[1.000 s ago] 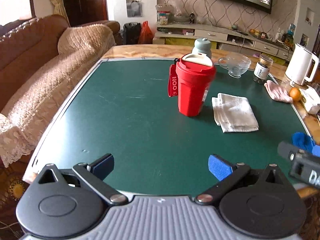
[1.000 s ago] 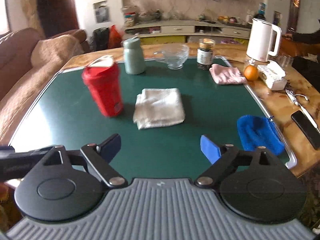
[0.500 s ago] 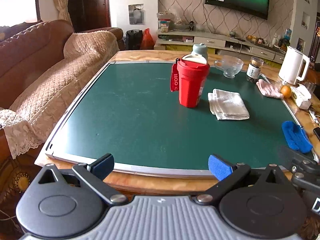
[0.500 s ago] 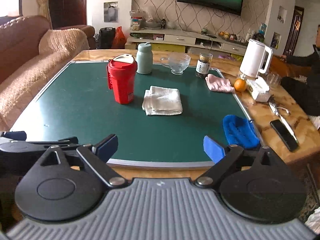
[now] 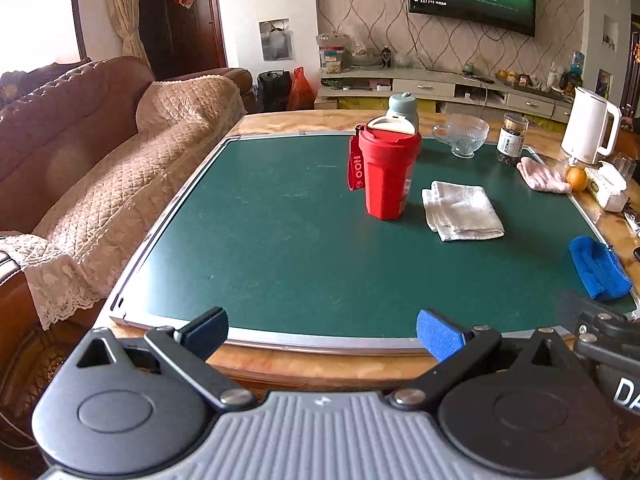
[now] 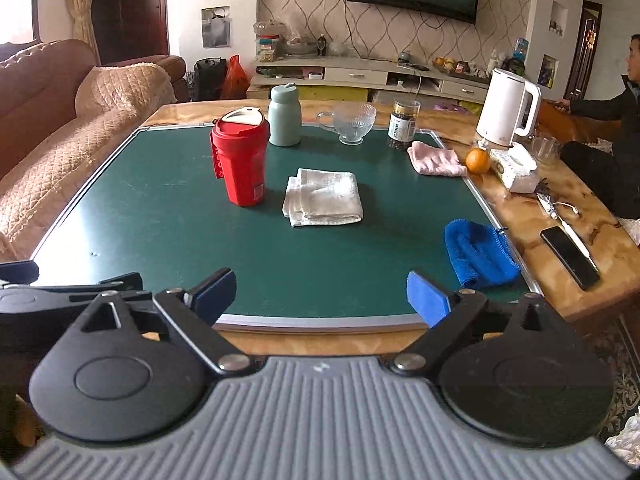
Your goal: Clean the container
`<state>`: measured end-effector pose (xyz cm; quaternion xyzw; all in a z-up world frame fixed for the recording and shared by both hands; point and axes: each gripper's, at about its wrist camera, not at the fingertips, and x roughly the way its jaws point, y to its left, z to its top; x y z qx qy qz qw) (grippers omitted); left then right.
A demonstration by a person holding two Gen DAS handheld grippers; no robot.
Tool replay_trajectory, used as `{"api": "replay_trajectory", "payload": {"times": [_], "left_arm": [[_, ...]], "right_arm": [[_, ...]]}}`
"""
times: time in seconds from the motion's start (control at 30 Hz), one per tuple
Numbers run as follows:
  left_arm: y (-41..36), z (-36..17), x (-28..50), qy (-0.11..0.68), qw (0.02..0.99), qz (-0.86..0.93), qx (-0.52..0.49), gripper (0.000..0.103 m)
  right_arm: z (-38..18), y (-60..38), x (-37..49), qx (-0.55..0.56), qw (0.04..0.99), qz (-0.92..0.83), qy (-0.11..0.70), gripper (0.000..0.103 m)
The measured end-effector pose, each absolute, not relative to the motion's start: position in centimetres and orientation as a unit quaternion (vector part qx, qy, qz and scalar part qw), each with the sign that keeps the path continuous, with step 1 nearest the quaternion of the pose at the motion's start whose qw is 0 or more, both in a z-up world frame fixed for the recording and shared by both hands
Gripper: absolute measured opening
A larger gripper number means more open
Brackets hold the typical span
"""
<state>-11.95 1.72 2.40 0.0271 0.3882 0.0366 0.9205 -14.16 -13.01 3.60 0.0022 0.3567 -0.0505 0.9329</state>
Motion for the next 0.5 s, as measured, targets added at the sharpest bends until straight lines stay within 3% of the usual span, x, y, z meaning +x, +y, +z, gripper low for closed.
{"api": "replay_trajectory", "payload": {"times": [0.5], "left_arm": [[2.2,0.9,-10.4,0.406,0.912,0.037,0.037,0.103]], "right_arm": [[2.6,-13.2,-12.3,0.006,0.928,-0.043,0.369,0.099]]}}
